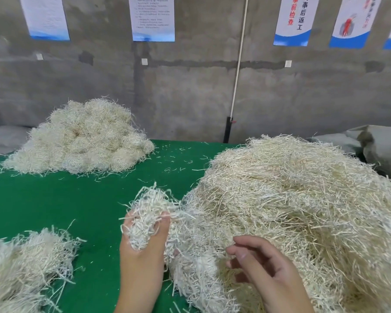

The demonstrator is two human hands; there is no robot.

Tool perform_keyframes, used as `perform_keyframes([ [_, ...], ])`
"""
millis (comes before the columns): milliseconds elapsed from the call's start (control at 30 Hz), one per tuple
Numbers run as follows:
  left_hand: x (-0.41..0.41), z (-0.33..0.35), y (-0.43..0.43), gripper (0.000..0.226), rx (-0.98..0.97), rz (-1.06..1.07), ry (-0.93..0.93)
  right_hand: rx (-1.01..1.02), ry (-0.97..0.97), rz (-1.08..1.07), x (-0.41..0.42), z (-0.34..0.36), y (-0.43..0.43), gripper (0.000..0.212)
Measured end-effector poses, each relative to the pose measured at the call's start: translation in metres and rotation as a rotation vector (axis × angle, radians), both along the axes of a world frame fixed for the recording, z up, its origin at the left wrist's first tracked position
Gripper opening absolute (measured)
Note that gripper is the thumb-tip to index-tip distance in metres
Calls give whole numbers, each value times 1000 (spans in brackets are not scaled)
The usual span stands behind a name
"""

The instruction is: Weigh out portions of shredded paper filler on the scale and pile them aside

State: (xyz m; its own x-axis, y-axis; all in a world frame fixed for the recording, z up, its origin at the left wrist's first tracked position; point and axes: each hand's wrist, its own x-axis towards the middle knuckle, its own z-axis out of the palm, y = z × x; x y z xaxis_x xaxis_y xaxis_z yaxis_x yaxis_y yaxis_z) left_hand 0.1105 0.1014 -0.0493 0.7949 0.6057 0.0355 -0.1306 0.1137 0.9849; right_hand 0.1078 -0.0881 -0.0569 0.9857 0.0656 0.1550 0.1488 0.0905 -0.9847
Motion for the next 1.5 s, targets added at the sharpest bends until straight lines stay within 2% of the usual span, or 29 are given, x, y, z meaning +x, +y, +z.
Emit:
perform_keyframes([
  [67, -1, 6, 16, 62, 84, -11, -42, -55, -10, 33, -2, 0, -1, 23],
  [167, -8, 15, 51, 88, 263, 42, -40, -108, -50, 59, -8, 8, 0, 30],
  [300, -27, 16, 105, 86, 597, 117, 3, -217, -61, 60, -21, 21, 5, 79],
  [367, -46, 11, 135, 86, 794, 210, 47, -234, -47, 53, -15, 14, 5, 88],
  [467, -70, 6, 180, 83, 1111, 327, 140, -293, -109, 73, -11, 14, 8, 86],
  [533, -79, 1, 201, 78, 1333, 316, 241, -337, -171, 101, -16, 19, 18, 80],
  [667, -86, -37, 213, 59, 1773, -53, 636, -389, -239, 103, -25, 28, 32, 72],
  [767, -94, -58, 222, 36, 1994, -166, 658, -432, -235, 152, -24, 27, 30, 54],
  [833, -96, -60, 225, 39, 2001, -176, 656, -432, -211, 164, -24, 27, 25, 36],
  [900, -95, -61, 224, 54, 1983, -188, 660, -434, -203, 159, -25, 30, 21, 26],
  [1067, -89, -52, 195, 72, 2080, -224, 524, -473, -212, 84, -19, 38, 6, 22],
  [1133, -86, -44, 177, 66, 2067, -253, 484, -506, -219, 45, -16, 38, -4, 21],
  [1200, -79, -38, 158, 51, 2076, -232, 488, -553, -239, 6, -15, 39, -15, 20],
  [1267, -62, -32, 137, 51, 2048, -240, 499, -603, -268, -34, -16, 41, -26, 19],
  [1333, -45, -24, 109, 54, 2038, -288, 433, -668, -312, -85, -18, 43, -40, 19],
  [1400, -31, -17, 71, 53, 1937, -367, 296, -735, -353, -147, -21, 44, -56, 19],
  [1500, -14, -4, 6, 46, 1631, -515, 66, -808, -336, -213, -23, 42, -78, 24],
])
